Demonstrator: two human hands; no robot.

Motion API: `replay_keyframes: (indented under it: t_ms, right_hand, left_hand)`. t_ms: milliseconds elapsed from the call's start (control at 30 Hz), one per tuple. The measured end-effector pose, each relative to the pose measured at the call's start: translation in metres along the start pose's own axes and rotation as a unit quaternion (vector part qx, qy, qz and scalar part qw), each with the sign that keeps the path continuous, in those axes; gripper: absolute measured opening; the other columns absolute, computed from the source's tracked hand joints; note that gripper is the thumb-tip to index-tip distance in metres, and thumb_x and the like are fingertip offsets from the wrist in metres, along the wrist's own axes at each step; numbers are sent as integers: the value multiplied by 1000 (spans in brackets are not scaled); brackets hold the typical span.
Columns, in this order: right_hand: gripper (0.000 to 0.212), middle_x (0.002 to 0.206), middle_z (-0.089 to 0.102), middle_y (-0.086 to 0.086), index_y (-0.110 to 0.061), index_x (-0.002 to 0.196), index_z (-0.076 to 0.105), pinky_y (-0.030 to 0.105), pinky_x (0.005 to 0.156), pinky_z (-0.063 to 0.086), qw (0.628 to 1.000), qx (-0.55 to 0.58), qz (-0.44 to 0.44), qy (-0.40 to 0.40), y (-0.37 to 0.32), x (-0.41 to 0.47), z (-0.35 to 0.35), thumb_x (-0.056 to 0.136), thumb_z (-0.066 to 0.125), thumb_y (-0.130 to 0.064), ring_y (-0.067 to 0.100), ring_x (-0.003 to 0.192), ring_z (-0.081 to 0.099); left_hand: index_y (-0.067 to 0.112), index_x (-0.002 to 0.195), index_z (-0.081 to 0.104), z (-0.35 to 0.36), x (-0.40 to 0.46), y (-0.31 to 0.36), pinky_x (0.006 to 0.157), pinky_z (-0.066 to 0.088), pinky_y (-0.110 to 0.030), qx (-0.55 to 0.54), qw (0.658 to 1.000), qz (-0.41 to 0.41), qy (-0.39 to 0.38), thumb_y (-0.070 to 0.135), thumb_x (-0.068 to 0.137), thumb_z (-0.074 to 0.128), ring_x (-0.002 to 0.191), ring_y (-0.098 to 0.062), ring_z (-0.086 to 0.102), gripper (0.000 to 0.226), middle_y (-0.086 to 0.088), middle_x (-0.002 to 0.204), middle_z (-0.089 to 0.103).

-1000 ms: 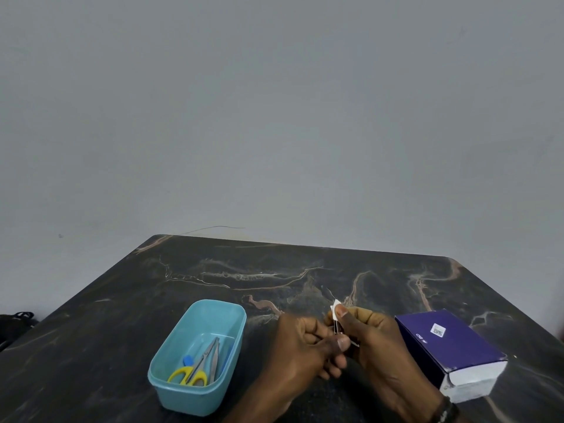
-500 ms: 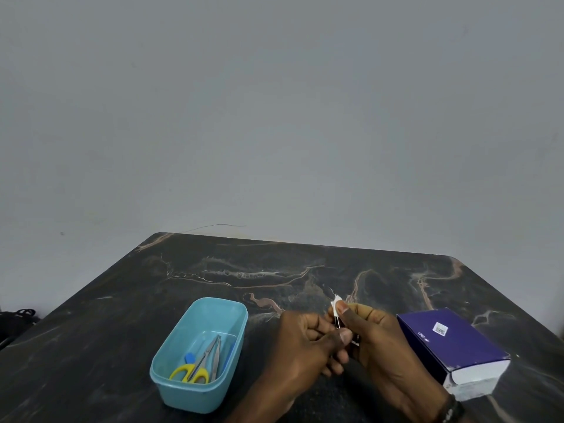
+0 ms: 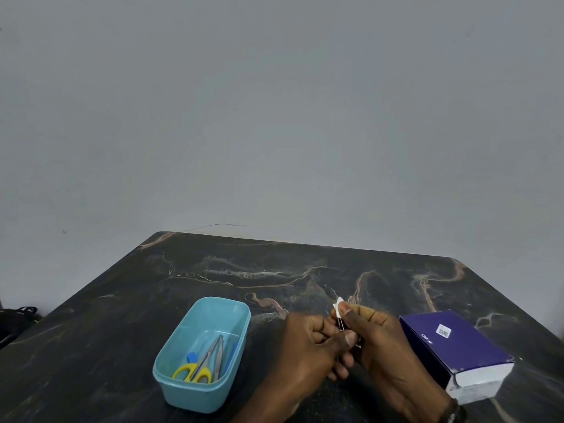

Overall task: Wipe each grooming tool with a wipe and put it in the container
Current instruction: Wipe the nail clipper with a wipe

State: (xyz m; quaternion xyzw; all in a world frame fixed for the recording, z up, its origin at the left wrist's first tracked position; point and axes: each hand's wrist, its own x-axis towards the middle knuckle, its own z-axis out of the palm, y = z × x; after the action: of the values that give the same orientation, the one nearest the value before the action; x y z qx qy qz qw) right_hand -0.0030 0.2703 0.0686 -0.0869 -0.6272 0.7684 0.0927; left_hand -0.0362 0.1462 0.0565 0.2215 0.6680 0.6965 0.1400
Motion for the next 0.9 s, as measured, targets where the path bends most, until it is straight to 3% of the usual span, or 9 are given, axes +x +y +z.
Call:
replay_keyframes:
  t_ms: [300, 533, 700, 800, 900]
  right_hand:
    - [47, 51, 54, 18, 17, 94, 59, 30, 47, 46, 1000, 16, 6, -18, 4, 3, -2, 81, 65, -28, 23, 38, 47]
    - [48, 56, 56, 21, 18, 92, 59, 31, 48, 46, 1000, 23, 9, -17, 5, 4, -3, 80, 67, -28, 24, 43, 47]
    - [35, 54, 53, 18, 5, 86, 67, 40, 60, 47, 997, 10, 32, -66, 0, 5, -6, 80, 67, -29, 26, 49, 48]
    - [30, 56, 51, 18, 0, 76, 68, 41, 61, 48, 997, 7, 28, -76, -1, 5, -6, 79, 69, -30, 26, 52, 46]
    - [29, 56, 52, 19, 2, 78, 68, 41, 60, 49, 997, 11, 19, -80, -1, 5, -6, 80, 68, -28, 27, 52, 48]
  left_hand:
    - [5, 75, 66, 0, 1, -2, 43, 45, -23, -8, 1000, 1, -1, 15, 86, 71, 43, -15, 58, 16, -9, 59, 68]
    - [4, 75, 65, 2, 0, -1, 42, 44, -22, -12, 1000, -6, 3, 14, 87, 69, 41, -14, 57, 16, -8, 57, 66]
    - [-4, 82, 65, 1, -1, 1, 43, 44, -22, -9, 1000, -1, 27, 14, 88, 69, 43, -15, 58, 19, -7, 58, 68]
    - [-7, 85, 65, 1, -2, 3, 42, 44, -22, -14, 999, 3, 42, 13, 88, 68, 42, -14, 57, 20, -7, 57, 67]
    - [-8, 84, 65, 2, -2, 4, 42, 43, -22, -14, 999, 7, 51, 12, 87, 69, 41, -14, 56, 20, -8, 57, 67]
